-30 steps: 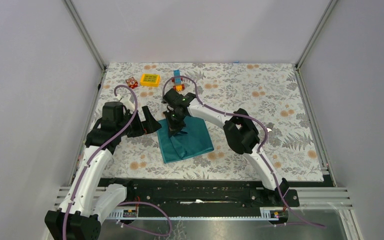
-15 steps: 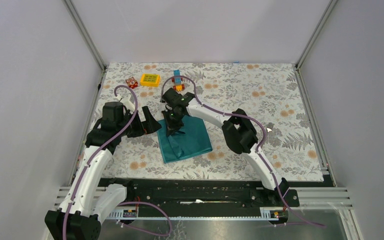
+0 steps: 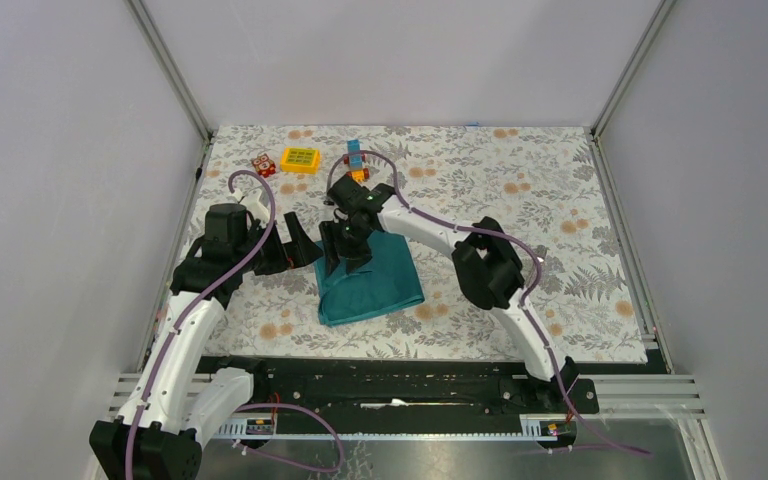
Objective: Fold the napkin into a case and place the utensils inside
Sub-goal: Fold the rectangle-folded napkin at the center of the board.
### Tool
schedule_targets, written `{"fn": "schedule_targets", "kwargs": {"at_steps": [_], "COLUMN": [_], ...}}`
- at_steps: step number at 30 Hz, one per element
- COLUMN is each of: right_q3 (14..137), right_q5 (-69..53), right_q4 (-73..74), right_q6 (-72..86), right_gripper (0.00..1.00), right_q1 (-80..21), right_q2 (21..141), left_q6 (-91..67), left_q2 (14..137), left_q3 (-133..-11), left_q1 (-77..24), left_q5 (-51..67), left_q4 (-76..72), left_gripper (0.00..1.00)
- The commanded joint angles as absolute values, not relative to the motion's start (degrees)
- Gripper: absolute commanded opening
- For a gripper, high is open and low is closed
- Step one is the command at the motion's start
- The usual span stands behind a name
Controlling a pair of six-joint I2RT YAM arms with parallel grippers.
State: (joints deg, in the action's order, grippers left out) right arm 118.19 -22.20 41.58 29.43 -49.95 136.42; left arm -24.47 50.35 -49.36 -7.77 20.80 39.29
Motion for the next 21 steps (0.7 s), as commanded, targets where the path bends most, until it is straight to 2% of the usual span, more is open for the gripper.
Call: {"fn": "schedule_targets", "kwargs": {"at_steps": [1, 6, 10, 21], "right_q3": [112.7, 97.3, 88.9, 88.1], "right_q5": [-22.7, -25.4, -28.7, -32.5], "right_q4": [42.5, 30.9, 23.4, 17.9], "right_q6": [30.1, 33.2, 35.3, 35.2], "right_gripper": [0.63, 0.69, 0.71, 0.72], "right_q1": [-50.4, -46.7, -42.4, -37.4], "right_q2": [125.1, 116.1, 114.4, 120.4], "left_q6": [-24.7, -24.9, -24.8, -24.7], "left_q2": [50.1, 50.2, 50.3, 50.8], "left_q3": [-49.2, -49.2, -49.2, -49.2], "left_q1": [-7.9, -7.8, -7.8, -7.9], "left_q5": [20.6, 20.4, 20.6, 20.9], "left_q4": [37.1, 37.1, 37.0, 37.1], "left_gripper": [0.99, 0.99, 0.99, 0.99]}}
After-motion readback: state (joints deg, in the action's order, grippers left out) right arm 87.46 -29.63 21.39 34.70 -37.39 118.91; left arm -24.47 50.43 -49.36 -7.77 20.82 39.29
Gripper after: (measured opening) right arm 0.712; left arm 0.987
